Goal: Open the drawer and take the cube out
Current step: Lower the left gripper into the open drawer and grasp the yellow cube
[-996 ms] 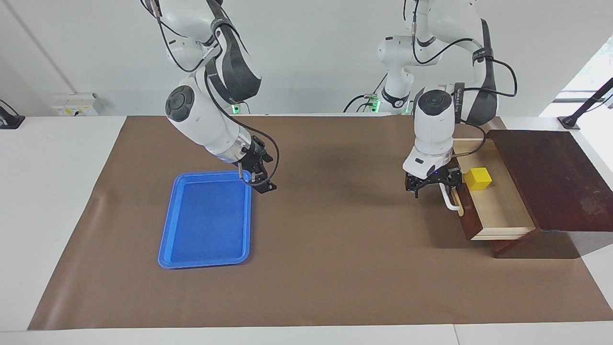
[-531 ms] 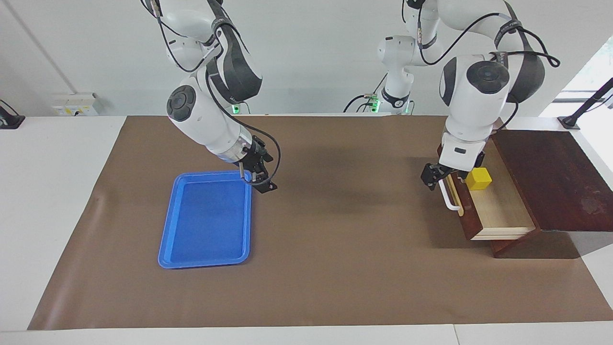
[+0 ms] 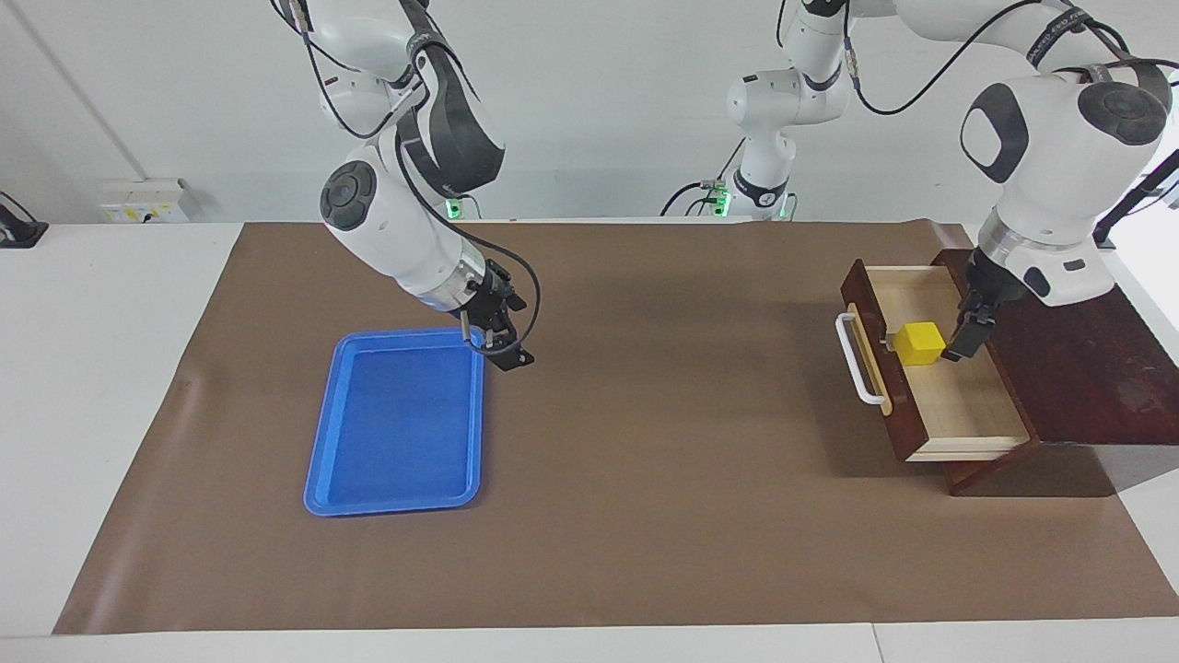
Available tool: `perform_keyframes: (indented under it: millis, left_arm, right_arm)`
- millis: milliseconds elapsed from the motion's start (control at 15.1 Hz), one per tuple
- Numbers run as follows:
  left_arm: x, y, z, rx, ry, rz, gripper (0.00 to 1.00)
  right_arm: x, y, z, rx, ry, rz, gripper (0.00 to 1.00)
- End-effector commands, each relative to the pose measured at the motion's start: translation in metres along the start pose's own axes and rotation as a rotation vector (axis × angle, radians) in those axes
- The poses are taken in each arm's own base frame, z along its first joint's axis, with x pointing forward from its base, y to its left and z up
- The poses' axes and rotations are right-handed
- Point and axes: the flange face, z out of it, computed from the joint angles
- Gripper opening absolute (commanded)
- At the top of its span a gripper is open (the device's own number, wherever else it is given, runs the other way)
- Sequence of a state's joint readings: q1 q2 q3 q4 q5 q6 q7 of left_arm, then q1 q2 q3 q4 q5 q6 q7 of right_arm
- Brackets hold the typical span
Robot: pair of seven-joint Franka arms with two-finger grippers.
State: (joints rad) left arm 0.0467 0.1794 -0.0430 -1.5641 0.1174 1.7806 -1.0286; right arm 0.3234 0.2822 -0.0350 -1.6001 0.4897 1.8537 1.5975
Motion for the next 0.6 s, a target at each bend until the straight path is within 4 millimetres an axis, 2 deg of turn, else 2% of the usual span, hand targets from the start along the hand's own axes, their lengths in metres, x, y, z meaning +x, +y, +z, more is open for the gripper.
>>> perform_keyframes:
  millis: [0, 133, 332, 531]
  left_arm:
    - [-0.006, -0.033, 0.029, -0.042, 0.004, -0.258, 1.0]
    - [-0.012, -0.043, 0.045, -0.056, 0.009, -0.34, 1.0]
    - [0.003, -0.057, 0.056, -0.042, 0.003, -0.463, 1.0]
    - [-0.005, -0.063, 0.085, -0.031, -0.006, -0.496, 1.0]
  right_arm:
    - [-0.027, 0.0, 0.0, 0.027, -0.016, 0.008, 0.99]
    - [-0.029, -0.003, 0.002, 0.048, -0.01, 0.009, 0.99]
    - [-0.038, -0.002, 0.007, 0.055, -0.014, -0.003, 0.99]
    - [-0.04, -0.001, 0.008, 0.05, -0.017, -0.005, 0.99]
